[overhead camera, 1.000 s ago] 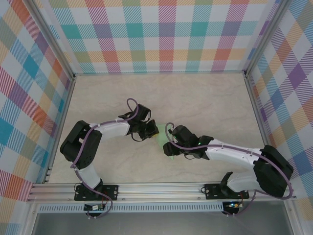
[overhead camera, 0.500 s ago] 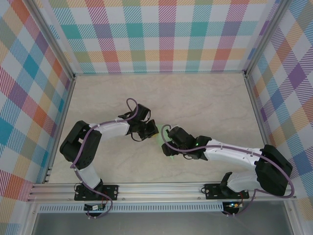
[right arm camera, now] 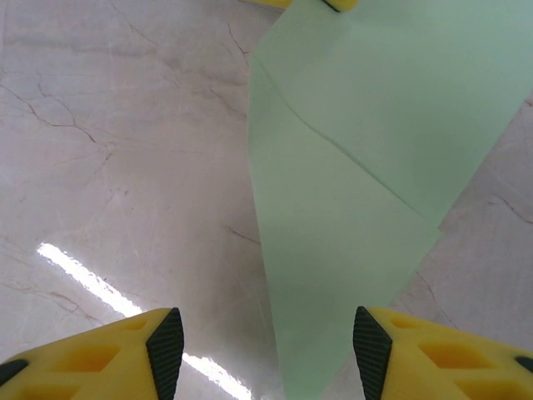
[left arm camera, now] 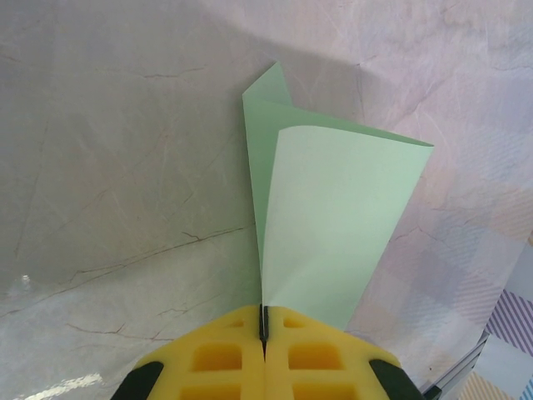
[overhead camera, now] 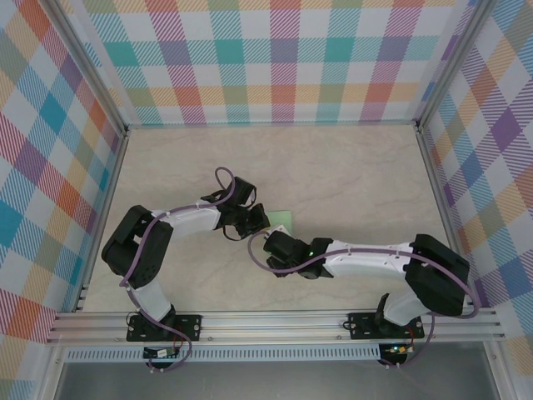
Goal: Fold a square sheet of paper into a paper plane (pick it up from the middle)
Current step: Fold the wing for the fifth time at the center of the table.
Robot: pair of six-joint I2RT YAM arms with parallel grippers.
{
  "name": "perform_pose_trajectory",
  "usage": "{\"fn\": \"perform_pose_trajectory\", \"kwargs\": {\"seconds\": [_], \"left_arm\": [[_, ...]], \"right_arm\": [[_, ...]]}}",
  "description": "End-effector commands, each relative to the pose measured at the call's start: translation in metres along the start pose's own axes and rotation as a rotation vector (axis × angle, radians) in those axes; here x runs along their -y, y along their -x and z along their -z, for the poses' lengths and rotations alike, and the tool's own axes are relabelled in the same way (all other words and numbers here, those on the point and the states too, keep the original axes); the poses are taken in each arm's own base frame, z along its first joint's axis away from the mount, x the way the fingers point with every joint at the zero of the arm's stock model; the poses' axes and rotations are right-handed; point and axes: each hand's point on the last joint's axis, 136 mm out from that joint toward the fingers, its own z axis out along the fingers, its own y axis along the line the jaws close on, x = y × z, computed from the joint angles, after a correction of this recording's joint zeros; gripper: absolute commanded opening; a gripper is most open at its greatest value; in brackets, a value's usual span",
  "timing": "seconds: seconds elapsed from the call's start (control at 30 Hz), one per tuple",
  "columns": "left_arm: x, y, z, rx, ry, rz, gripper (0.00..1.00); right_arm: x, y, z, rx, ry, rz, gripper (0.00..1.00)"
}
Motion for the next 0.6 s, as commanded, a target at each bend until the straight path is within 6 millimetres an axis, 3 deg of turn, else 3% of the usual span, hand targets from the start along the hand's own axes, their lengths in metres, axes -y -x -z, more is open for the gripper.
{"fn": "perform_pose_trajectory", "kwargs": {"seconds": [0.0, 0.23, 0.57], "left_arm": [[0.012, 0.006, 0.015, 0.010, -0.029, -0.014, 0.00], [0.005, 0.006, 0.016, 0.026, -0.007, -0.002, 0.00], [0.004, 0.005, 0.015, 0.018, -0.013, -0.001, 0.00]], "right_arm": [[0.005, 0.006, -0.003, 0.006, -0.116, 0.038, 0.56], [0.010, -0.002, -0.016, -0.028, -0.236, 0.044, 0.42], [0.017, -0.008, -0.024, -0.048, -0.315, 0.032, 0.30]]}}
